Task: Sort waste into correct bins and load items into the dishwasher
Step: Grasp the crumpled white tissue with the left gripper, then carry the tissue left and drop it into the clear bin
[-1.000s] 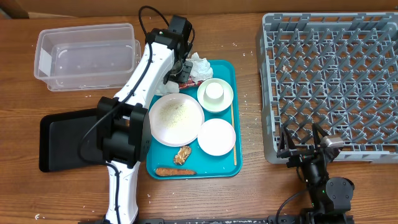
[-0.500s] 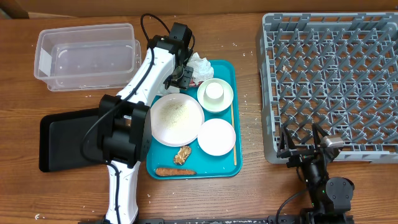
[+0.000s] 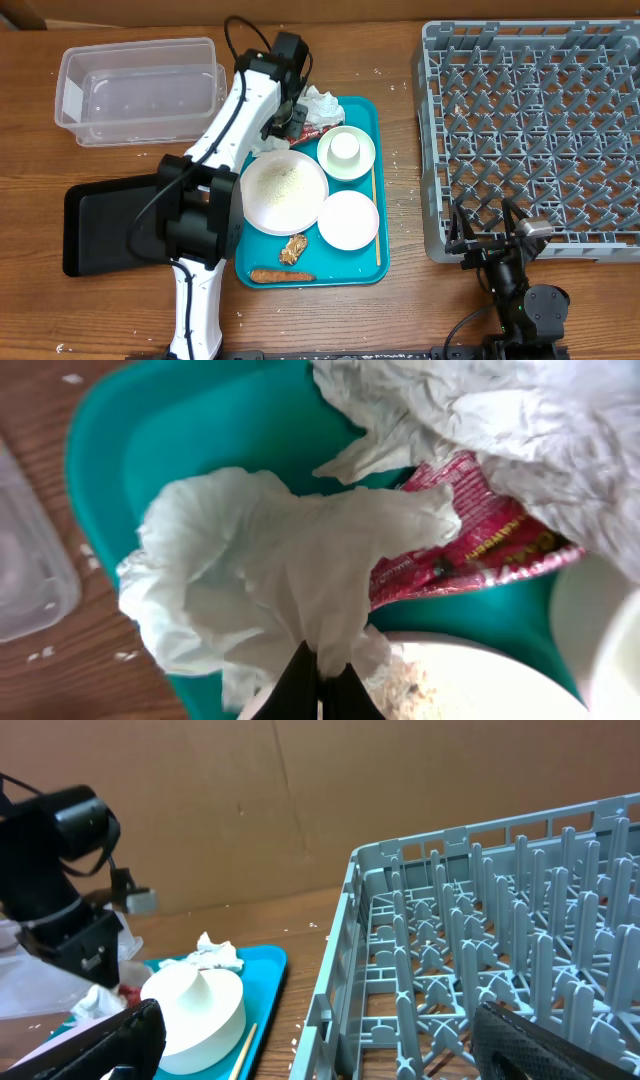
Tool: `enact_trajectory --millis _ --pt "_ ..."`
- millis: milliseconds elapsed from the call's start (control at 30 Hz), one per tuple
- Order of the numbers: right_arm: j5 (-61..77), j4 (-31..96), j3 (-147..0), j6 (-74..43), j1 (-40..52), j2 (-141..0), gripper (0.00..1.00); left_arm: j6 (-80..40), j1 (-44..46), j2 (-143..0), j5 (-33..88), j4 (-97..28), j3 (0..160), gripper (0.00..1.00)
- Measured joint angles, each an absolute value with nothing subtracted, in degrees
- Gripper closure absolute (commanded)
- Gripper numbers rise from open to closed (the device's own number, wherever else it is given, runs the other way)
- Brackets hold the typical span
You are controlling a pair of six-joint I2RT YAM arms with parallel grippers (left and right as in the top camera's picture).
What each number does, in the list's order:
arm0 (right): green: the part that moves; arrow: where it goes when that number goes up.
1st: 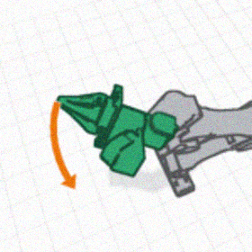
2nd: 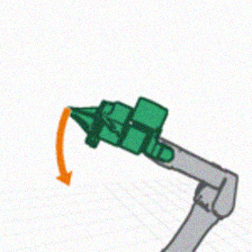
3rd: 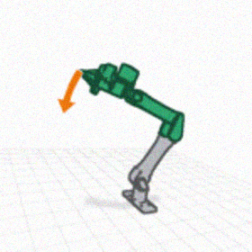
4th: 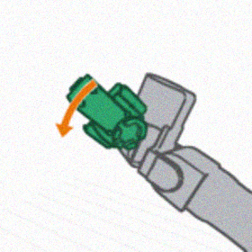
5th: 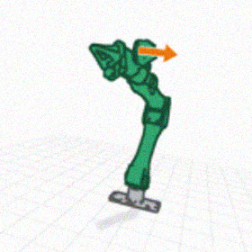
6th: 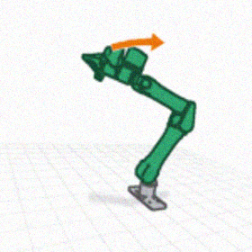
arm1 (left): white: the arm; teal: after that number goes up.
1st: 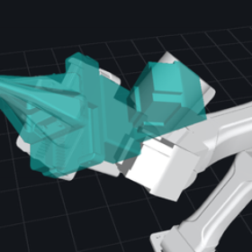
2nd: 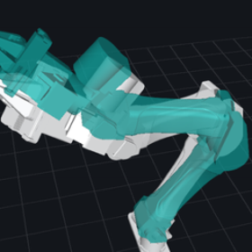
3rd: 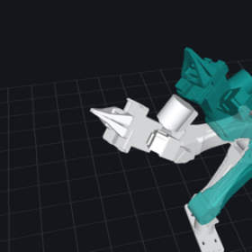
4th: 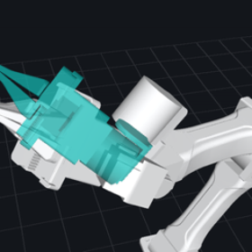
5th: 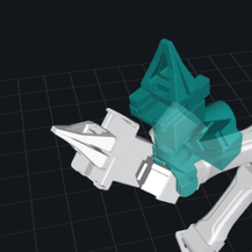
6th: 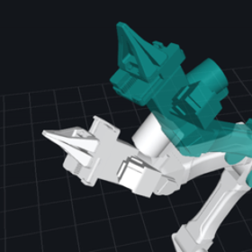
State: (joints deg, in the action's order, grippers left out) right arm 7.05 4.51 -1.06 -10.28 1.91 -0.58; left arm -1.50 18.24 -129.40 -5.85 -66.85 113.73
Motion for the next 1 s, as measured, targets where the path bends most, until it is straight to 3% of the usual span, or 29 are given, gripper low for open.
enact_trajectory --millis 600,1000 --pt "7.05 4.49 -1.06 -10.26 1.91 -0.58 0.0 -4.62 16.49 -129.4 -6.22 -78.32 139.17 0.96" --pt "7.05 4.51 -1.06 -10.26 1.91 -0.58 0.0 -6.11 7.25 -129.4 -19.0 -69.41 143.41 0.96"
